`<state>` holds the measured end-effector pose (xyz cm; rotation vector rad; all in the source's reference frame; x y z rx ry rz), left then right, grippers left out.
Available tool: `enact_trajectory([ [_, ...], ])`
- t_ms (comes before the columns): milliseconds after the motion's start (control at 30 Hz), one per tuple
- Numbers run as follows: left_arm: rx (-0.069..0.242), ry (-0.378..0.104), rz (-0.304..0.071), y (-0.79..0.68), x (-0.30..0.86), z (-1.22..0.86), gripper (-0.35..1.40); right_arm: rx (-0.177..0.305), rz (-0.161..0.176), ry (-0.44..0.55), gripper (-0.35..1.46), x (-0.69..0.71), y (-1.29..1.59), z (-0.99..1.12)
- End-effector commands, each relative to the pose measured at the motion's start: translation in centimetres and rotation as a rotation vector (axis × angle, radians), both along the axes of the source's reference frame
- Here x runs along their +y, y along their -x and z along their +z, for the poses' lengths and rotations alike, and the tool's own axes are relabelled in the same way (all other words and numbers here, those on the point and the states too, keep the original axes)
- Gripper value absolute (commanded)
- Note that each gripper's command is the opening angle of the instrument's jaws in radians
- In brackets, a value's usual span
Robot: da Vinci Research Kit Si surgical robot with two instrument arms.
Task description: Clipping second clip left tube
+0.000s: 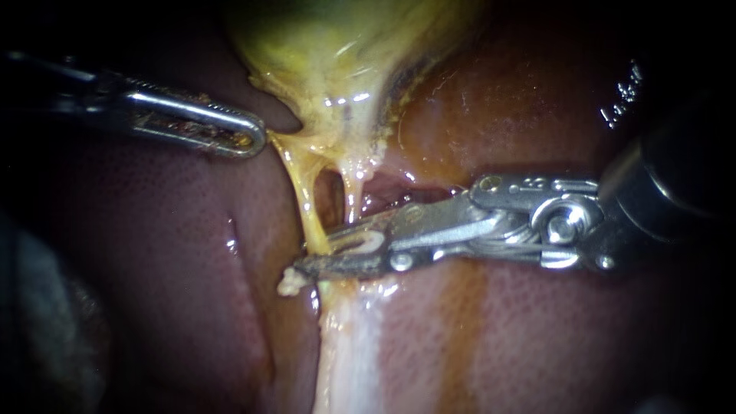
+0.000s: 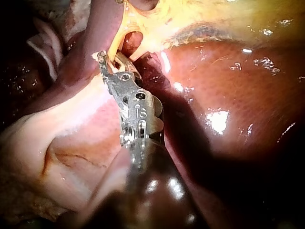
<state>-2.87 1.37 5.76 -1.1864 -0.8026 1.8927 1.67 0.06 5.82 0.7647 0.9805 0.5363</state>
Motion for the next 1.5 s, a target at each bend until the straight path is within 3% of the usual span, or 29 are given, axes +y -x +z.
enact_trajectory([
  [33,0.000,0.000,0.000,0.00,0.00,0.00,-0.35,0.000,-0.001,0.000,-0.05,0.00,0.00,0.00],
  [267,0.000,0.000,0.000,0.00,0.00,0.00,-0.35,0.001,-0.001,0.000,0.34,0.00,0.01,0.00],
  [533,0.000,0.000,0.000,-0.01,0.00,0.00,-0.35,0.030,0.003,0.025,0.50,-0.01,-0.02,0.03],
  [867,0.000,0.000,0.001,-0.01,0.00,-0.01,-0.35,0.085,0.015,0.024,0.50,-0.14,-0.03,0.21],
  [1067,0.000,0.000,0.001,-0.01,0.00,-0.01,-0.35,0.159,0.060,-0.023,0.50,-0.18,-0.01,0.41],
  [1333,0.000,0.000,0.000,-0.01,-0.01,0.00,-0.35,0.176,0.080,-0.055,0.50,-0.15,-0.02,0.45],
  [1500,0.002,0.002,-0.003,0.00,-0.01,0.00,-0.35,0.179,0.071,-0.058,0.50,-0.17,-0.09,0.43],
])
